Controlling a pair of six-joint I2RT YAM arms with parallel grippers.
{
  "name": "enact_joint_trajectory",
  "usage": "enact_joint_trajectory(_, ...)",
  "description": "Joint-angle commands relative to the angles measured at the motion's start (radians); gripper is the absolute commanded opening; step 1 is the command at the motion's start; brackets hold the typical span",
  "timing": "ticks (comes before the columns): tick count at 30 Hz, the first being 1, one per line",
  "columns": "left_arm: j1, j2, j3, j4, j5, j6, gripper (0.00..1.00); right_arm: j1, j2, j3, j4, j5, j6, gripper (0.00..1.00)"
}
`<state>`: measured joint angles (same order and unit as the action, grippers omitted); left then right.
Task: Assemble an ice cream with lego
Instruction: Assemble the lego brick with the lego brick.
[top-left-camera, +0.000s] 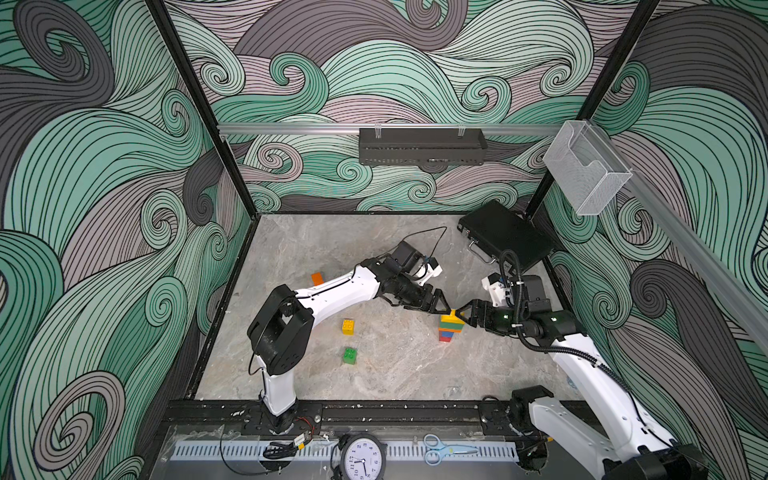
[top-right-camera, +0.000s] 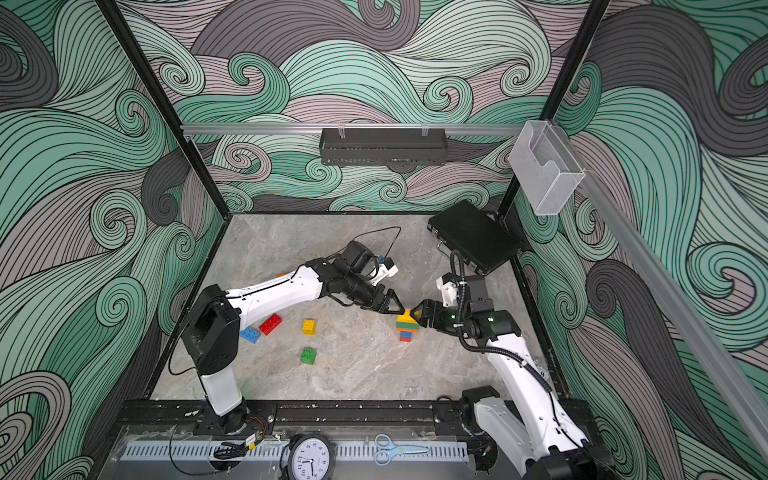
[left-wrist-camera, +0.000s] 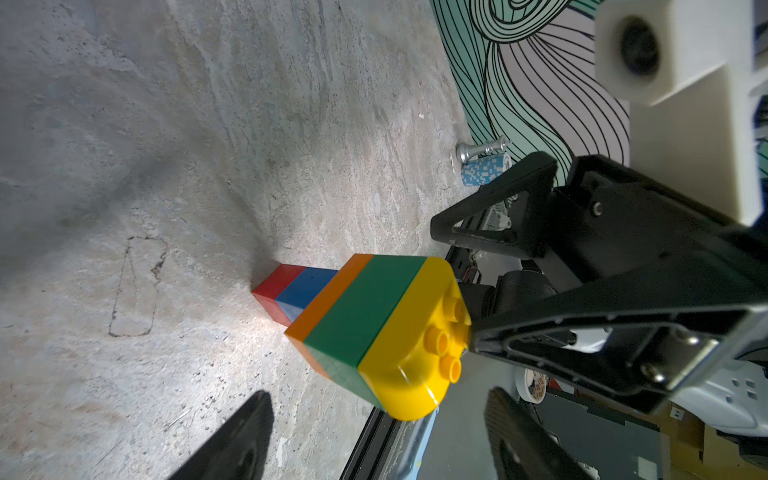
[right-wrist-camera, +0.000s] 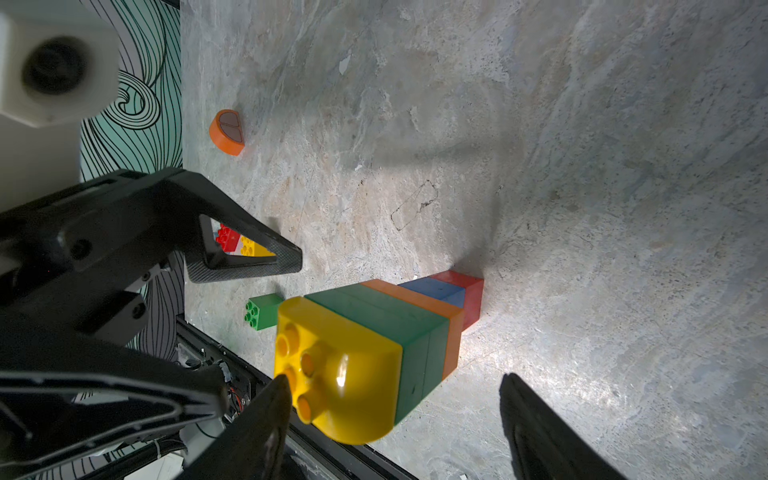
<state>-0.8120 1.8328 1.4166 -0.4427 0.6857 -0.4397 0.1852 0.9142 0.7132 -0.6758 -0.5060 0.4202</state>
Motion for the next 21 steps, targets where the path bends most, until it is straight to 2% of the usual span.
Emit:
enact_joint_trajectory(1,-0.014,0.028,0.053,-0.043,0.012,0.022,0.77,-0.008,0.000,-0.009,0.020,-0.016,0.006,0.77)
enact_joint_trajectory(21,-0.019,0.045,0.061,-0.055,-0.005,0.007,0.70,-0.007,0.020,-0.030,0.015,-0.036,-0.004,0.69)
